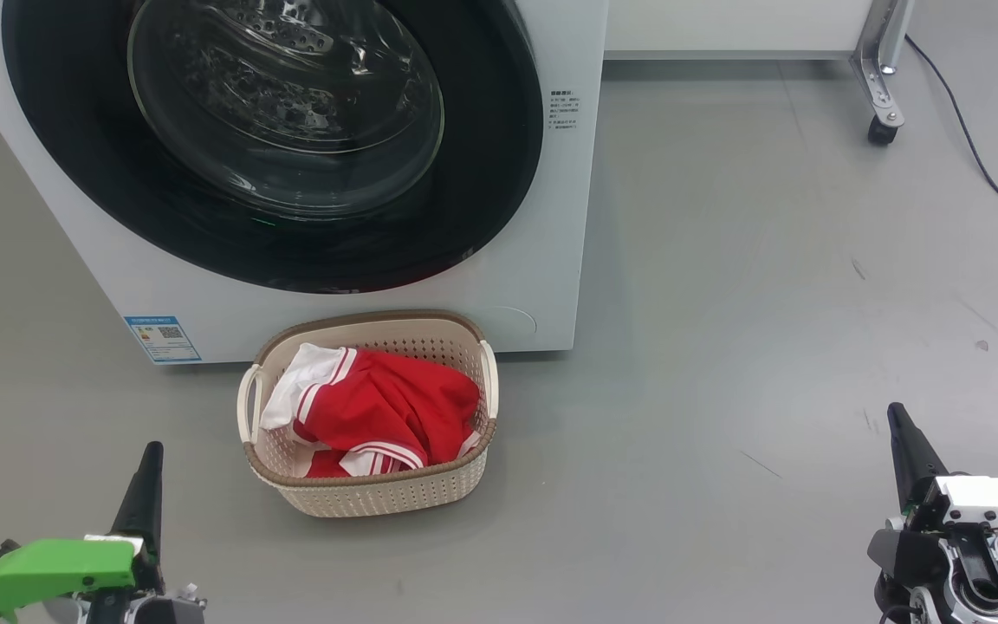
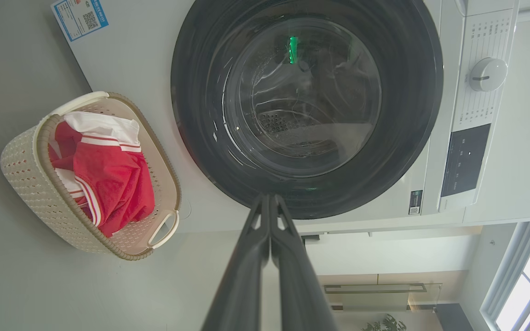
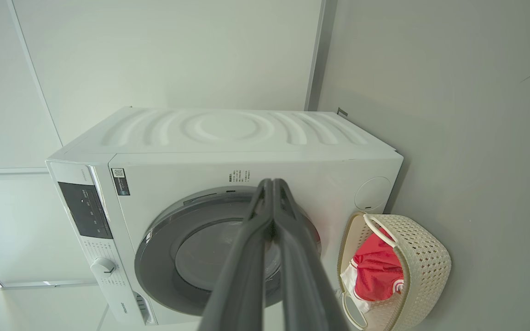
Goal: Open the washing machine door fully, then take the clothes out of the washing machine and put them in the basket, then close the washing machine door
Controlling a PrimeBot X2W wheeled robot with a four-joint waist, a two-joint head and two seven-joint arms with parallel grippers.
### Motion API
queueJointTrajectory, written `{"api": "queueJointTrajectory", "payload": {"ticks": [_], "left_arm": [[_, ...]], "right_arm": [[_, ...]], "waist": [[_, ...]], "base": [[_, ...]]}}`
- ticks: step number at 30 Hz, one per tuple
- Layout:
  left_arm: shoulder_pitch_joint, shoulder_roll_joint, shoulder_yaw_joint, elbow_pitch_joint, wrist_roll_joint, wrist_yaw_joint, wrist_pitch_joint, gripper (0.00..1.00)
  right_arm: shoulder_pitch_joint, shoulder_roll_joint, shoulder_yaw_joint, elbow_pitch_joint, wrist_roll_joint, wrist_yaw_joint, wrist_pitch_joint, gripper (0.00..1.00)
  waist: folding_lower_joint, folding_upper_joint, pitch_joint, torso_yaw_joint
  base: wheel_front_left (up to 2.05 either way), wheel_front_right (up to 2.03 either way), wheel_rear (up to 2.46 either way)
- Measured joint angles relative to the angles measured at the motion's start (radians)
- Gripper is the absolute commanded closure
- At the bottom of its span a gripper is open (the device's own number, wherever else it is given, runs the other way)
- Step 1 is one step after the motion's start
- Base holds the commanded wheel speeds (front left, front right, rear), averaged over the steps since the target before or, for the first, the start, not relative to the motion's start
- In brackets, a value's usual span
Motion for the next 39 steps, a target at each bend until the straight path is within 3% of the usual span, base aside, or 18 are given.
{"api": "queueJointTrajectory", "payload": {"ticks": [39], "left_arm": [[0.0, -0.001, 0.002, 0.0, 0.0, 0.0, 0.0, 1.0]], "right_arm": [[0.0, 0.0, 0.0, 0.0, 0.0, 0.0, 0.0, 1.0]], "waist": [[0.0, 0.0, 0.0, 0.0]], "base": [[0.0, 0.0, 0.0]]}}
